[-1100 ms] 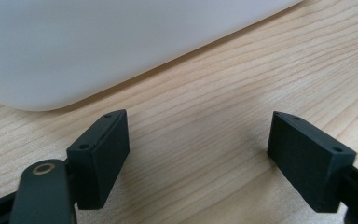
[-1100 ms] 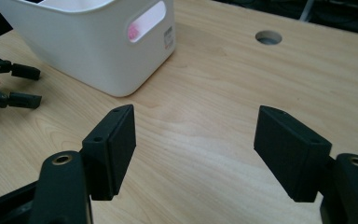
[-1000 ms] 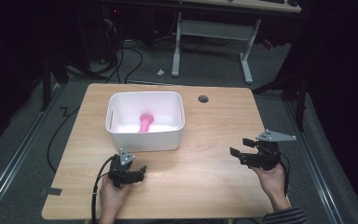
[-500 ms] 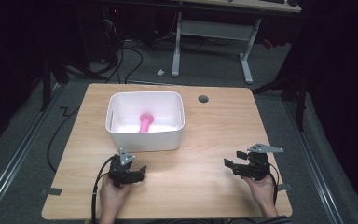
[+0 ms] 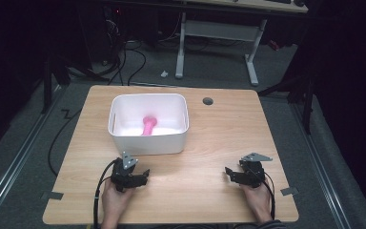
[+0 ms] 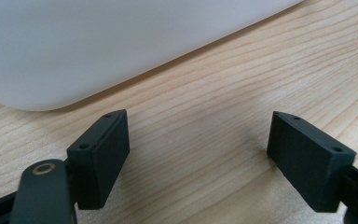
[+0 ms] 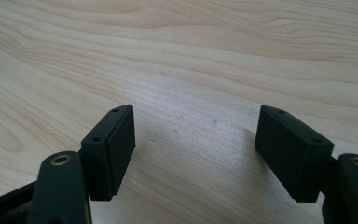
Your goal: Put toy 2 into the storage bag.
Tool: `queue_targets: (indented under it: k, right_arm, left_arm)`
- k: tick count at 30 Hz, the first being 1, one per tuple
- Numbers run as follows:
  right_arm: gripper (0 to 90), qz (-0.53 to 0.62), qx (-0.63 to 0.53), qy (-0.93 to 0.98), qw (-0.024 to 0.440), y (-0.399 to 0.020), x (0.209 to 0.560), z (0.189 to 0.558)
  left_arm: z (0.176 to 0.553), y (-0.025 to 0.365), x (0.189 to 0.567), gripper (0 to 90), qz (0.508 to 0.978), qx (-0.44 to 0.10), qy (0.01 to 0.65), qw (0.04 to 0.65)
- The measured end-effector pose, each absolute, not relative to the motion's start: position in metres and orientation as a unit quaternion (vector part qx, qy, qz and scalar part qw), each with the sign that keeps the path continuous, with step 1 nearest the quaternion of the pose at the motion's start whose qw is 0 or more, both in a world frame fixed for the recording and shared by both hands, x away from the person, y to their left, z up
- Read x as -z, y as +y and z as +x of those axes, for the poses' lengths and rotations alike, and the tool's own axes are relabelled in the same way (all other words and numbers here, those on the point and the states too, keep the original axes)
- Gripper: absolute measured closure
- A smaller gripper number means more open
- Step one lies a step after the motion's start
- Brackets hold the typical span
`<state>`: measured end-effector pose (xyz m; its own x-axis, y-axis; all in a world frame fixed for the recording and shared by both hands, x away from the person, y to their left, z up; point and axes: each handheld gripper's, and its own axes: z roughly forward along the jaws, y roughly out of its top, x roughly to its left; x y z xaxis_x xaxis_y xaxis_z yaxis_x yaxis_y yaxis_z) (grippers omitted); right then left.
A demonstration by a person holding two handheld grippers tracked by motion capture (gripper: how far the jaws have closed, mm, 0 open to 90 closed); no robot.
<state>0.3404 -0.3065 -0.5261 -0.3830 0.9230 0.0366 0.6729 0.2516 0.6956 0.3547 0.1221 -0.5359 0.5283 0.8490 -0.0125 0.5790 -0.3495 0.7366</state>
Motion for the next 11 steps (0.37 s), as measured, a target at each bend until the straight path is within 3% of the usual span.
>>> queue_targets:
  k: [3, 11]
  right_arm:
    - [28.0, 0.507, -0.318, 0.77, 0.22, -0.3027, 0.5298, 0.3388]
    - [27.1, 0.505, -0.321, 0.769, 0.222, -0.3024, 0.5307, 0.3385]
  left_arm:
    - [0.3548, 0.1222, 0.5358, 21.3, 0.799, -0.191, 0.447, 0.354]
    - [0.3548, 0.1224, 0.5358, 21.4, 0.799, -0.19, 0.447, 0.354]
